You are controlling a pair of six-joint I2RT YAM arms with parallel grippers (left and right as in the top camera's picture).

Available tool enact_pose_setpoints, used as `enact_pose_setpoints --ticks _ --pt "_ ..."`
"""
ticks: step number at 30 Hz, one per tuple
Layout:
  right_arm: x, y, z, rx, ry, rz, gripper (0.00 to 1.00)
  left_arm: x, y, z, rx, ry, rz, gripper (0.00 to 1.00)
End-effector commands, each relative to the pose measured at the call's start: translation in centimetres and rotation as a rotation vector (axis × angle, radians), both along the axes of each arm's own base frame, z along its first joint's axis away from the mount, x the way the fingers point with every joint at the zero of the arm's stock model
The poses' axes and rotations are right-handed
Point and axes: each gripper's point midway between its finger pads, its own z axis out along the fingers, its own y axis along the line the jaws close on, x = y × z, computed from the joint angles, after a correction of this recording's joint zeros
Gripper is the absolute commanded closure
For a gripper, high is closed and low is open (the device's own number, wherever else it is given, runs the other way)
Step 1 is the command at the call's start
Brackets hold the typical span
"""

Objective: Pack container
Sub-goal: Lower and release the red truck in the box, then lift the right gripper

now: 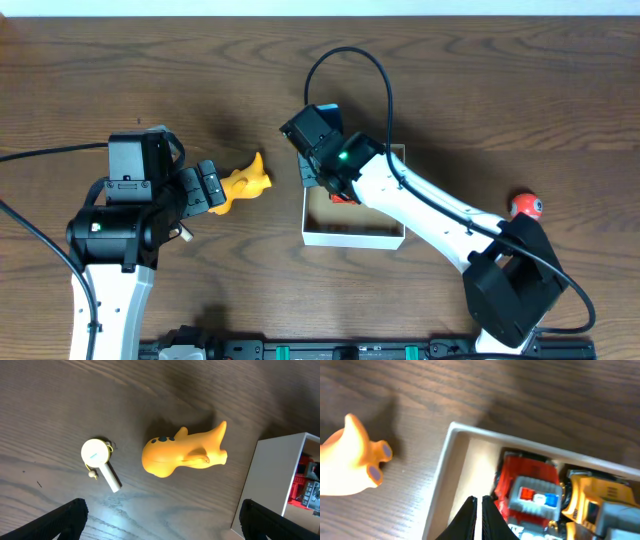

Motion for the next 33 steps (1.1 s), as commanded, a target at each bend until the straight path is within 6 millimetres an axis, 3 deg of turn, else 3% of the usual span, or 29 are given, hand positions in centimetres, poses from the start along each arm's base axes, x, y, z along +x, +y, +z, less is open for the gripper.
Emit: enact_pose_setpoints --ticks 1,18,33 --pt "-0.1 0.6 1.0 0.014 -0.02 0.02 0.94 0.2 0.1 0.6 0.001 -0.015 0.009 0.02" --pt "0.2 0.4 -5.3 -0.045 0.067 -0.074 0.94 0.2 0.1 0.6 0.001 -0.015 0.009 0.02" --pt "1.3 -1.0 -5.8 -0.085 0.016 -0.186 0.94 0.2 0.1 0.6 0.0 -0.014 0.009 0.02"
